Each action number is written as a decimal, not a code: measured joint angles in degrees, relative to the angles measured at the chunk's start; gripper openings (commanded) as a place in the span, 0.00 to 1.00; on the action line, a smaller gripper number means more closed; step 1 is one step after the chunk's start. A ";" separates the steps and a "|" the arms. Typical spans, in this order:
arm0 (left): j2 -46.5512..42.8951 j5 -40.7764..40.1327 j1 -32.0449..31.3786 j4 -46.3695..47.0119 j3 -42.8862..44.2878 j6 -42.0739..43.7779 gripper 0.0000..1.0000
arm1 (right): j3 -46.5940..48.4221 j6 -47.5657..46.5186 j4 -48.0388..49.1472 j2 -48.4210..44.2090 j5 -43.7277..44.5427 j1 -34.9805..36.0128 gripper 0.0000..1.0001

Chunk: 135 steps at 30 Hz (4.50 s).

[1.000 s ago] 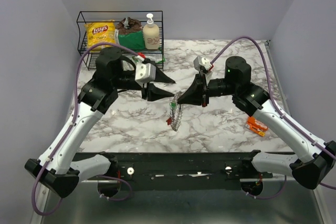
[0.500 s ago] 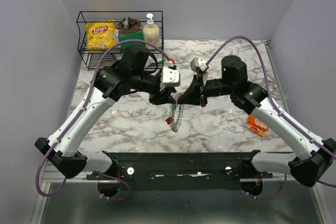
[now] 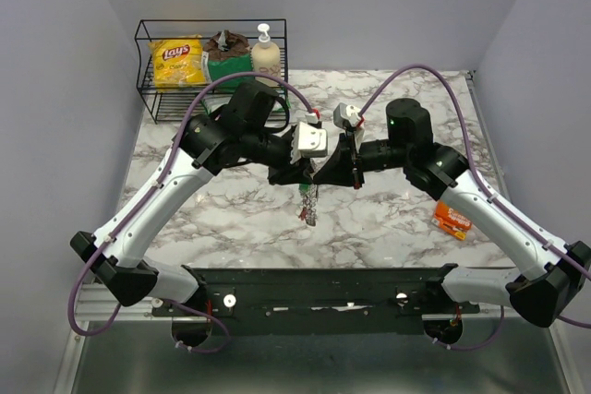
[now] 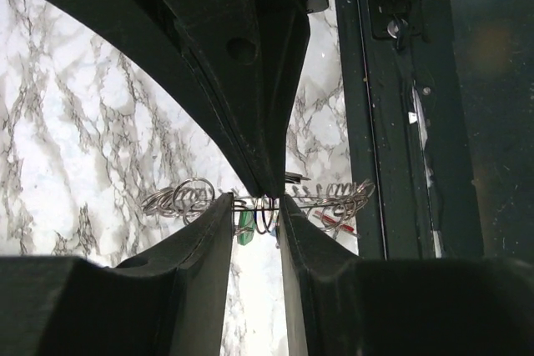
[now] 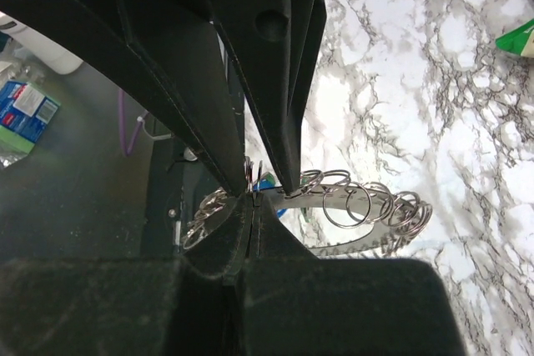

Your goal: Put the keys on the keyring

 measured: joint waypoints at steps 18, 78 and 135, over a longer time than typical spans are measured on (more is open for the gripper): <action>0.00 -1.81 -0.26 -0.68 0.00 -0.50 0.00 | 0.00 -0.61 -0.28 0.28 0.79 0.04 0.04; -22.95 7.58 11.93 113.04 -56.65 -57.59 0.00 | -1.64 18.43 20.52 -8.37 -12.87 -10.75 0.63; -20.50 13.79 12.17 117.77 -55.32 -63.14 0.00 | 1.84 20.02 21.64 0.20 -10.97 -4.50 0.01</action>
